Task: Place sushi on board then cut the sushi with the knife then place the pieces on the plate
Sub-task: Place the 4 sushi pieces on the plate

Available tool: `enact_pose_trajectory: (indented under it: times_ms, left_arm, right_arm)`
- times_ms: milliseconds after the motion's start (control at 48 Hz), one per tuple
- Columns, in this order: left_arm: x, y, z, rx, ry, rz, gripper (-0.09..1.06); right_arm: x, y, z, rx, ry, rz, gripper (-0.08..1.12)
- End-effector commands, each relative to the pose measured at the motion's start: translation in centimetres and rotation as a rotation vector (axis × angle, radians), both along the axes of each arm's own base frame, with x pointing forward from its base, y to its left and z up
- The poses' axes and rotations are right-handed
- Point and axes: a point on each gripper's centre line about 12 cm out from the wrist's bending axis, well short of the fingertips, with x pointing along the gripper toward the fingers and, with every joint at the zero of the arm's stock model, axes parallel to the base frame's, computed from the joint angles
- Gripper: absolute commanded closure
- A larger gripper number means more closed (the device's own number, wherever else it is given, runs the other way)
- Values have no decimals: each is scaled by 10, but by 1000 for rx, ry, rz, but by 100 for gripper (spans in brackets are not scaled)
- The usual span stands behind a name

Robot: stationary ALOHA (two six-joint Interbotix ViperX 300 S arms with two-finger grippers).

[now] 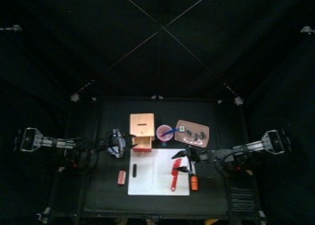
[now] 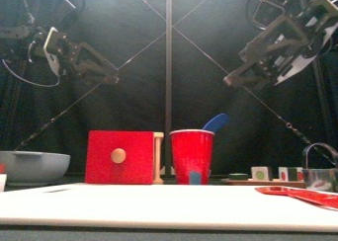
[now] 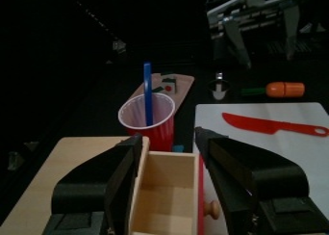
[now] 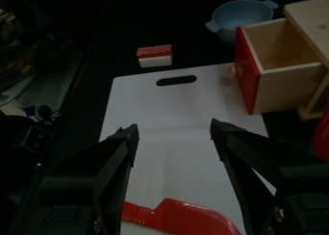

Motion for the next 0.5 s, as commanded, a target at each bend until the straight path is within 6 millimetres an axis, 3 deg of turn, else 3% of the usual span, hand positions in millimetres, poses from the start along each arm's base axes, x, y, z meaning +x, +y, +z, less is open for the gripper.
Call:
enact_pose_trajectory:
  times_ms: [21, 188, 500]
  left_arm:
    - [5, 0, 12, 0, -39, 1, 12]
    - [5, 1, 11, 2, -36, 6, 12]
    - [1, 2, 3, -4, -15, 10, 12]
  right_arm:
    - [8, 1, -7, 9, -55, -3, 11]
    - [14, 1, -19, -3, -62, 4, 11]
    - [17, 4, -19, -26, -64, 34, 11]
